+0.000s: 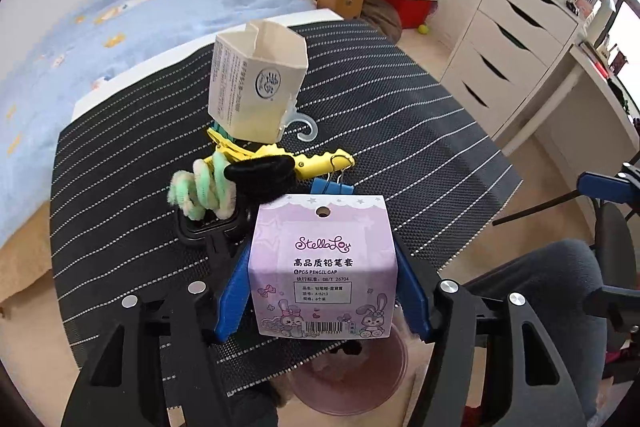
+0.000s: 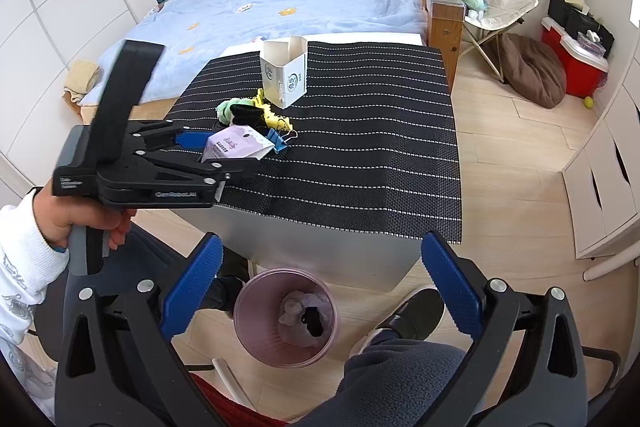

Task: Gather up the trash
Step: 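Lift the lilac box off the mat with the left tool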

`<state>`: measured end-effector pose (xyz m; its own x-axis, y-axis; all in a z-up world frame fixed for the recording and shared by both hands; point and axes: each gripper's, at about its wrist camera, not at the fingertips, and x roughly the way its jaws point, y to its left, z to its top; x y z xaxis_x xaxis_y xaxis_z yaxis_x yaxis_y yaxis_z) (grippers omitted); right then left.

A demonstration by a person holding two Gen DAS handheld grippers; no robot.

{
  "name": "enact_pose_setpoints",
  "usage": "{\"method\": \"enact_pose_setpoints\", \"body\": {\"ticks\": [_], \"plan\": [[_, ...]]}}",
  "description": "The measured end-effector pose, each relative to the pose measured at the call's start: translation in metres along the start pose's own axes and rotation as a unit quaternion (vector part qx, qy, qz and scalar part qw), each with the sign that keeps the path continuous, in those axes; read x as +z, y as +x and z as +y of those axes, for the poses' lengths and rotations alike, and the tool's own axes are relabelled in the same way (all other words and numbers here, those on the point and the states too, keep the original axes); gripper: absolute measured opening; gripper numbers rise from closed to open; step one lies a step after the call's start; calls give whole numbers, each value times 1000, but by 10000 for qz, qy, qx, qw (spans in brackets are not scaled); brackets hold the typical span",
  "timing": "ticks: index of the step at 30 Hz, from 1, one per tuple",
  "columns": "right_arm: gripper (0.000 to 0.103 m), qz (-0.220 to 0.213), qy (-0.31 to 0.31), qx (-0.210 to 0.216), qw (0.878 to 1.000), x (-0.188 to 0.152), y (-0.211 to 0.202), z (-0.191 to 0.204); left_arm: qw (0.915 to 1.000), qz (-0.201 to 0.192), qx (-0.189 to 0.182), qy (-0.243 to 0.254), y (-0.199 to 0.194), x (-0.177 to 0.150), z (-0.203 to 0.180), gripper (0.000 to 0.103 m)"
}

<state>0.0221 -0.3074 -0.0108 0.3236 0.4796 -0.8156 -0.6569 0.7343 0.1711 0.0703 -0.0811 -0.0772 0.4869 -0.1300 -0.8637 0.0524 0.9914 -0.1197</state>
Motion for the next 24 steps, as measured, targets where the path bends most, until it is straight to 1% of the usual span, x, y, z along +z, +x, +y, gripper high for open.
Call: {"method": "enact_pose_setpoints", "body": {"ticks": [5, 10, 17, 24], "plan": [[98, -46, -62, 23, 10000, 7, -1, 3, 9997, -234, -30, -22, -23, -3, 2, 62], [98, -110, -181, 91, 9997, 22, -2, 10, 9990, -435, 0, -83, -42, -3, 7, 62], [98, -255, -469, 179, 9984, 59, -1, 24, 9971, -703, 141, -248, -65, -4, 23, 62], [98, -232, -610, 308, 9974, 102, 14, 33, 9960, -780, 234, -374, -73, -6, 35, 62]]}}
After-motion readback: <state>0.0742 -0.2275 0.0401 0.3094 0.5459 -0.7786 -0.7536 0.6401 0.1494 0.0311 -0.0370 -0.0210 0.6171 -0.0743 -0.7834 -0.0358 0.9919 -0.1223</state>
